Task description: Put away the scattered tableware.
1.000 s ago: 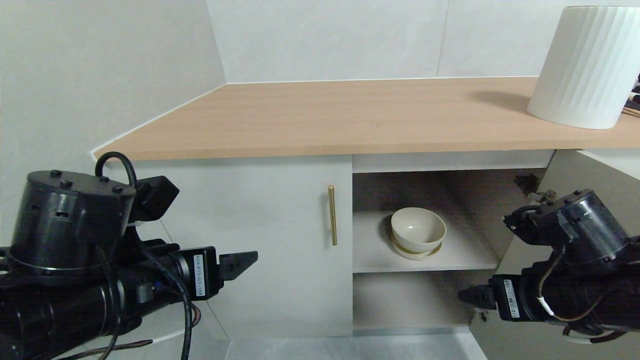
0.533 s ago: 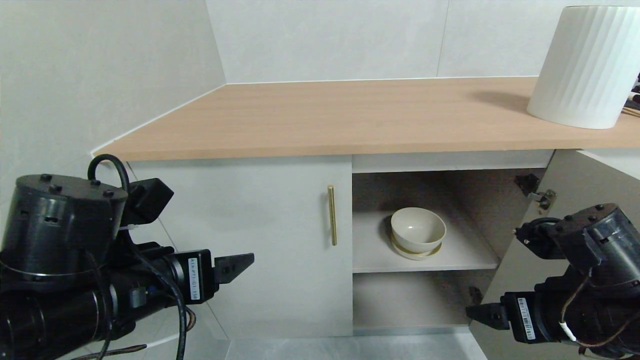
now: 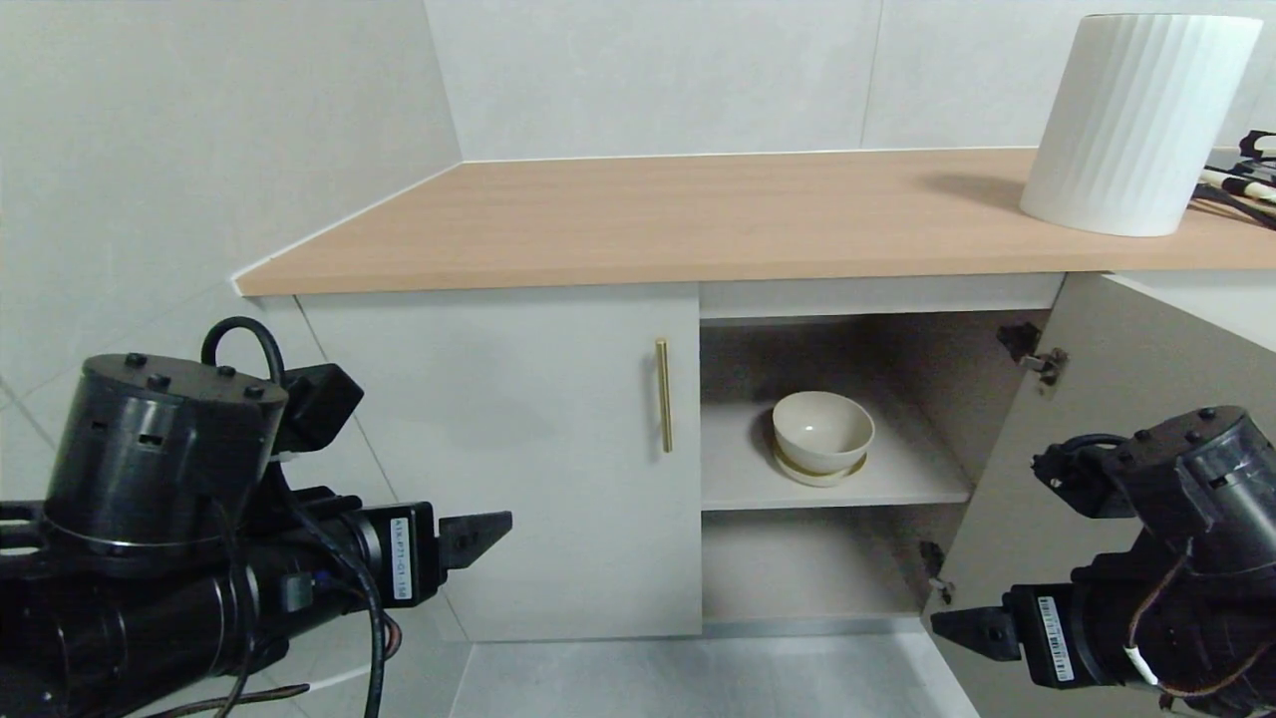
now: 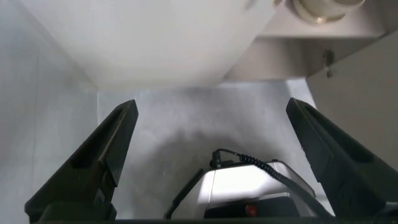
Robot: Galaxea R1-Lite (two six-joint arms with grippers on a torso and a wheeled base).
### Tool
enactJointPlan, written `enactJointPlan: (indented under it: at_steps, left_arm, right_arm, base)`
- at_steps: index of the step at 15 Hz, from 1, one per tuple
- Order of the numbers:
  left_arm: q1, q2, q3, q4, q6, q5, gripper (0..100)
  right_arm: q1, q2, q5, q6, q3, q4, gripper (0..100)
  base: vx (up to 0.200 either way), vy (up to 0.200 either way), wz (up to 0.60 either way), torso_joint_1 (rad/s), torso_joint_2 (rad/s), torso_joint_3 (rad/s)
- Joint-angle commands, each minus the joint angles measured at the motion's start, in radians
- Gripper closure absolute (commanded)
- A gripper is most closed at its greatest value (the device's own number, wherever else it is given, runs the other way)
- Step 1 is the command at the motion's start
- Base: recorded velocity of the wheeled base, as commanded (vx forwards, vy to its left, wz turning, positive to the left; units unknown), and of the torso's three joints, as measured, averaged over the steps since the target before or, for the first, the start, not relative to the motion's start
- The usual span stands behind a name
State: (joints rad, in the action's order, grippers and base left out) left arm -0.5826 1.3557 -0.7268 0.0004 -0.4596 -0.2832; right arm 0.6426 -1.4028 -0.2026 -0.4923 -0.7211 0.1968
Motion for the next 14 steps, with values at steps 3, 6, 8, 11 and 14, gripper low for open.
enactJointPlan:
  at_steps: [3,6,8,11,14]
  left_arm:
    - [0.000,0.009,0.000,0.001,-0.001,-0.001,0]
    - [0.000,0.009,0.000,0.001,-0.001,0.001,0]
    - [-0.002,0.009,0.000,0.001,-0.001,0.001,0]
    - [-0.002,0.013,0.000,0.001,-0.001,0.001,0]
    - [-0.002,0.013,0.000,0.001,-0.001,-0.001,0]
  right_arm:
    - [0.000,-0.002,0.000,0.001,0.000,0.003,0]
    - [0.000,-0.004,0.000,0.001,0.002,0.003,0]
    - [0.000,-0.005,0.002,0.003,0.002,0.003,0]
    - [0.000,-0.005,0.002,0.003,0.003,0.003,0]
    - [0.000,-0.004,0.002,0.001,0.002,0.003,0]
  base:
    - [-0.200,0.000,0.00,0.002,0.00,0.002]
    - [-0.200,0.000,0.00,-0.001,0.00,0.002]
    - [-0.200,0.000,0.00,0.002,0.01,0.002]
    - [-0.200,0.000,0.00,0.002,0.00,0.004]
    - [0.000,0.000,0.00,0.000,0.00,0.000]
